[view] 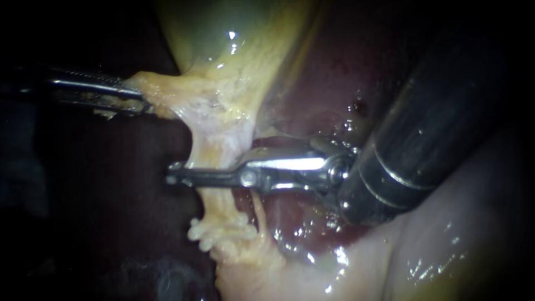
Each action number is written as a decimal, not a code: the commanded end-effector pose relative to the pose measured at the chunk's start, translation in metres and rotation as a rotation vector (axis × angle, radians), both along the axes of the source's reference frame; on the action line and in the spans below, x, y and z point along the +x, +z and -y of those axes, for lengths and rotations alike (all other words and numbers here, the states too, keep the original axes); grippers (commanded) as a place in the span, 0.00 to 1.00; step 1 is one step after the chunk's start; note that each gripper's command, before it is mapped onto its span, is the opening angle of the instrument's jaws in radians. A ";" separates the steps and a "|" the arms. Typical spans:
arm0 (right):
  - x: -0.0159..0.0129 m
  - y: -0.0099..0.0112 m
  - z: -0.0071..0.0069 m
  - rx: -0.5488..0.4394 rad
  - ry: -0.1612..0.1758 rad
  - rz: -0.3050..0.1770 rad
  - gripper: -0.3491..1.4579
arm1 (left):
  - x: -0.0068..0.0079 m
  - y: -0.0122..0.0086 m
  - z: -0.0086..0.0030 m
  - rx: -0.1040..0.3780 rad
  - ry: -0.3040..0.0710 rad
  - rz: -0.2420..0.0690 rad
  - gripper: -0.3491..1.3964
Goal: Going back third clip left tube
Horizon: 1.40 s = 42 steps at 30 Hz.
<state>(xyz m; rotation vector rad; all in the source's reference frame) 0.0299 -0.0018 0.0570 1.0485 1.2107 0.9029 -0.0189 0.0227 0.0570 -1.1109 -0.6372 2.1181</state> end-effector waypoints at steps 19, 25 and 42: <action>0.0001 0.0003 0.0000 -0.078 -0.036 -0.035 0.26 | 0.0000 -0.0001 0.0000 0.000 0.000 0.000 0.00; 0.0006 0.0013 -0.0002 -0.081 -0.034 -0.029 0.44 | 0.0000 -0.0001 0.0000 0.000 0.000 0.000 0.00; 0.0004 0.0059 -0.0001 -0.263 -0.048 -0.011 0.46 | 0.0000 -0.0001 0.0000 0.000 0.000 0.000 0.00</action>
